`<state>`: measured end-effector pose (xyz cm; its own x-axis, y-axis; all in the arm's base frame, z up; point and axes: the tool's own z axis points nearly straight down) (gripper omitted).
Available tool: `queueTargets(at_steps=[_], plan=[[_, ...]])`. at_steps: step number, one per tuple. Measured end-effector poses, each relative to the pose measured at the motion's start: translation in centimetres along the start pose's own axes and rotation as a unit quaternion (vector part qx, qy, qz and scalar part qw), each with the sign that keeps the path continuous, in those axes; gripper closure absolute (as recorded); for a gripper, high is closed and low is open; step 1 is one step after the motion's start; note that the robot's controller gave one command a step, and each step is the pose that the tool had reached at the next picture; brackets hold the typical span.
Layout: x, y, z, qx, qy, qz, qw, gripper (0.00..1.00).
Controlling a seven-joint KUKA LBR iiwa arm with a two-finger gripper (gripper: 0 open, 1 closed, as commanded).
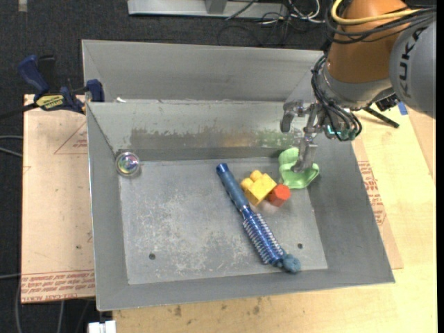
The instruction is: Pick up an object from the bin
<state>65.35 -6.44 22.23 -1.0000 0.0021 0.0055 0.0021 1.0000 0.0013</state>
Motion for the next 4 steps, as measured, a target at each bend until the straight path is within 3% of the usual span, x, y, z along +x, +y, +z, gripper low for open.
queueTargets(at_steps=[1, 2, 3, 4], plan=[[4.0, 2.5, 15.5, 0.000, -0.0043, -0.024, 0.9997, 0.00], [3.8, 2.4, 14.8, 0.001, -0.0064, -0.025, 0.9997, 1.00], [4.2, 3.0, 14.7, 0.002, -0.0097, -0.022, 0.9997, 1.00], [6.9, 4.3, 3.4, 0.001, -0.0077, -0.034, 0.9994, 1.00]])
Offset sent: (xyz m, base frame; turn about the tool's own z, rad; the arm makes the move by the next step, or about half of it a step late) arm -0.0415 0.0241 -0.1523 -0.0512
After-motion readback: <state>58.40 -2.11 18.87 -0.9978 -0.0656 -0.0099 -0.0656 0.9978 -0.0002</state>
